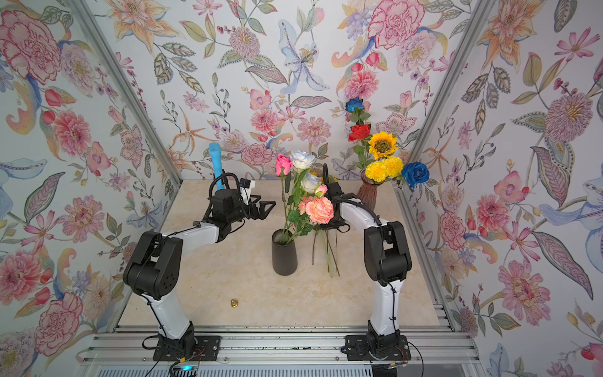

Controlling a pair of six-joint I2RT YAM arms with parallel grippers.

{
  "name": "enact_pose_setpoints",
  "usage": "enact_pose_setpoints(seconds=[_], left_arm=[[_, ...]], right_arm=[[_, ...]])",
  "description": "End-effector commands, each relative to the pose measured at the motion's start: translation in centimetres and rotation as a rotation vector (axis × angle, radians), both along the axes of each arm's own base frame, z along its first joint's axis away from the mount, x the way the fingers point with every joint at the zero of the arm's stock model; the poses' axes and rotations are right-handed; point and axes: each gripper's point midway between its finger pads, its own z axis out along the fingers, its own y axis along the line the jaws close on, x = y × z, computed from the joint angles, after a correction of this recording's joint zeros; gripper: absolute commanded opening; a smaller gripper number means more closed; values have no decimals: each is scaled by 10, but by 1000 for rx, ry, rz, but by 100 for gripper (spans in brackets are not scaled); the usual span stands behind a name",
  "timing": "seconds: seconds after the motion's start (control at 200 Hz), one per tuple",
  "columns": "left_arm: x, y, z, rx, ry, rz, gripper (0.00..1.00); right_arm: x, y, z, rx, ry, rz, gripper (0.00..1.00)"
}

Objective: Pick out yellow flowers from the vase
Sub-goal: Place the flower at the center of the board.

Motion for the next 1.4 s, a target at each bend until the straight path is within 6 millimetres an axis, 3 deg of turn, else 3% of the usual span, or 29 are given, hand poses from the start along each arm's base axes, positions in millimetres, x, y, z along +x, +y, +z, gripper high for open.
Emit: enact_pose_setpoints(seconds=[0.0, 0.09, 0.32, 0.57, 0.731, 0.826, 0.931, 1.081, 1.211, 1.396], left_arm=[[-7, -1, 25, -17, -74, -31, 100], [-8, -2, 26, -20, -78, -33, 100], [-13, -9, 31, -27, -92, -65, 100], [-16, -10, 31, -24, -102, -69, 100], [-20, -10, 33, -31, -119, -73, 100], [-24, -10, 34, -40, -132, -80, 100], [-30, -11, 34, -55, -148, -91, 100], [-33, -12, 29, -75, -152, -110, 100], [-35, -15, 25, -75, -150, -126, 100], [-41, -14, 27, -81, -169, -136, 100]], right_arm=[[-2, -4, -6, -13, 13, -4, 28], [-3, -3, -4, -11, 10, -3, 31], [-1, -6, 10, 2, -36, -22, 54], [-1, -11, 50, 34, -164, -51, 76], [-7, -20, 88, 69, -331, -90, 100], [-15, -34, 116, 78, -487, -141, 100], [-29, -56, 133, 86, -648, -226, 100], [-51, -87, 131, 69, -798, -338, 100], [-52, -122, 123, 1, -816, -472, 100], [-51, -140, 136, -125, -980, -574, 100]])
